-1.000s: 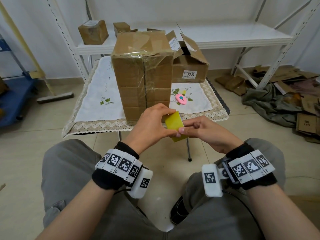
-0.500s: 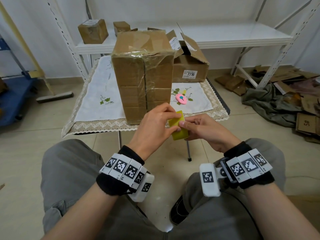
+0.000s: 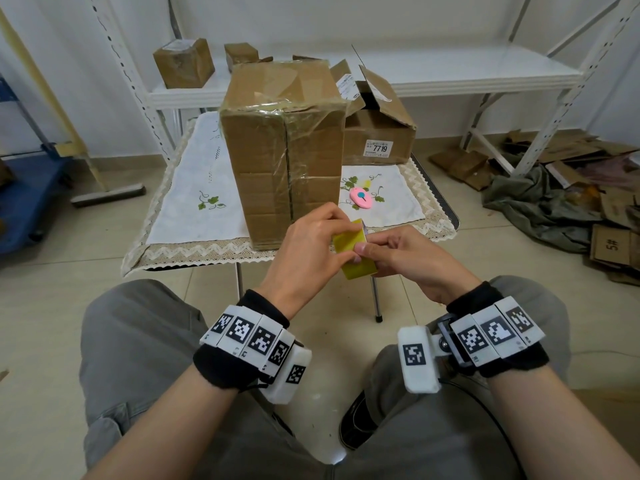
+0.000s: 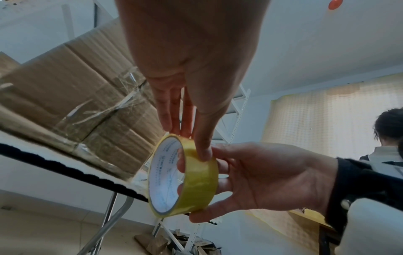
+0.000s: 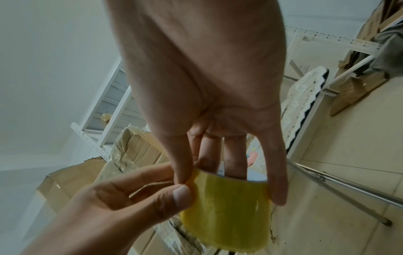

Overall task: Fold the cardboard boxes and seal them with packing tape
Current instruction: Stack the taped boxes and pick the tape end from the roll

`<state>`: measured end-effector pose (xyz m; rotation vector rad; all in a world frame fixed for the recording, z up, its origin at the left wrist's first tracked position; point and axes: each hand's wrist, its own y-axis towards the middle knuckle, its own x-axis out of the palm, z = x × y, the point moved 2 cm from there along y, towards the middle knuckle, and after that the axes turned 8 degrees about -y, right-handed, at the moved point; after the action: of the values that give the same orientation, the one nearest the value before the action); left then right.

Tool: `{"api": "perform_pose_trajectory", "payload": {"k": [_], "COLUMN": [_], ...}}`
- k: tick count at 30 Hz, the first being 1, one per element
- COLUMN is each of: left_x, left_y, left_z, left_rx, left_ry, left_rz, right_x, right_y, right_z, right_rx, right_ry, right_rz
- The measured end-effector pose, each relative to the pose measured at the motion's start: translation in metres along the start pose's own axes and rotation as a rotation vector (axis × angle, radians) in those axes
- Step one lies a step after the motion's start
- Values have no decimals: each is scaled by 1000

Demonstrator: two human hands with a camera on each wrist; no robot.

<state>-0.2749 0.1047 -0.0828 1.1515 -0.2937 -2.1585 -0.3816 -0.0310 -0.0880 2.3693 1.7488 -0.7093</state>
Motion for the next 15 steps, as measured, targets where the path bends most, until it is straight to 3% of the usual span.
{"api": "perform_pose_trajectory", "payload": {"k": [15], "left_x": [2], "left_y": [13], "left_z": [0], "left_rx": [-65], "left_ry": [-28], "left_rz": [-135], "right_x": [1], "right_y": [4], "right_z": [-1], "right_rx": [-5], "right_ry": [-25], "right_rz": [32]}}
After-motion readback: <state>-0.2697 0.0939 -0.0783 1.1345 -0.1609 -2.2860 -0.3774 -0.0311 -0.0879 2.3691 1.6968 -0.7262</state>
